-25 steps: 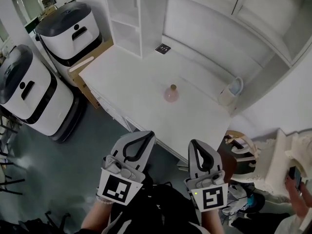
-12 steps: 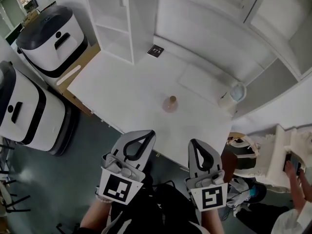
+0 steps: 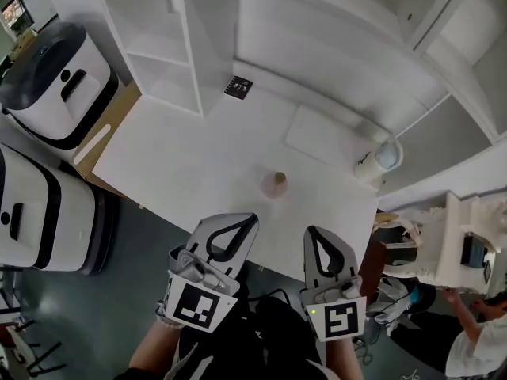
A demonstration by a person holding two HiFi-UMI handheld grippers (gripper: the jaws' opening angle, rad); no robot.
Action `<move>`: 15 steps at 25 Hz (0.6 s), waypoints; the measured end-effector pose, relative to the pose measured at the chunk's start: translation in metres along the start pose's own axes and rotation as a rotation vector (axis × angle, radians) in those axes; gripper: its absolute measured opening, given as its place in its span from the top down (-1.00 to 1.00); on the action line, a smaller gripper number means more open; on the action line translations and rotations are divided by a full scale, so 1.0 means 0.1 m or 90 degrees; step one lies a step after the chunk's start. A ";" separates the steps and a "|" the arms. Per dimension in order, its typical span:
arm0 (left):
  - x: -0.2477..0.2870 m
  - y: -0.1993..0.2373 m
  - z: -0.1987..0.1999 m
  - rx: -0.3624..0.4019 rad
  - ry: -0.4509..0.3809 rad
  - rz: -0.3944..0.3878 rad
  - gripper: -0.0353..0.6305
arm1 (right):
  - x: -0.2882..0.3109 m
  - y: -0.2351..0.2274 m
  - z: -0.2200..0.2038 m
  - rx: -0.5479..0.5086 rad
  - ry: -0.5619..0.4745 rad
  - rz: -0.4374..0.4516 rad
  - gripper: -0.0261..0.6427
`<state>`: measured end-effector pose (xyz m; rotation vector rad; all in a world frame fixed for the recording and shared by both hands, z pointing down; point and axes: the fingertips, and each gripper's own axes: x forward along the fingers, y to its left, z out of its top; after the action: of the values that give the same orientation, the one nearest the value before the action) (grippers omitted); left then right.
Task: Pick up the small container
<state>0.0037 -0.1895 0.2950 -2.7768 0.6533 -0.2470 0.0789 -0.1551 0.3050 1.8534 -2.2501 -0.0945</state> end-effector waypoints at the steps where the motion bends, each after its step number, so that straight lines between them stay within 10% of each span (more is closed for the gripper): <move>1: 0.03 0.03 -0.03 0.001 -0.001 -0.009 0.89 | 0.06 -0.01 -0.01 0.002 0.004 -0.007 0.92; 15: 0.27 0.30 -0.43 -0.044 0.012 -0.072 0.89 | 0.60 -0.04 -0.35 0.035 0.048 -0.043 0.92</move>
<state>0.0056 -0.2379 0.3296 -2.8855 0.5197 -0.2788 0.0795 -0.2111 0.3465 1.9276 -2.1603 0.0266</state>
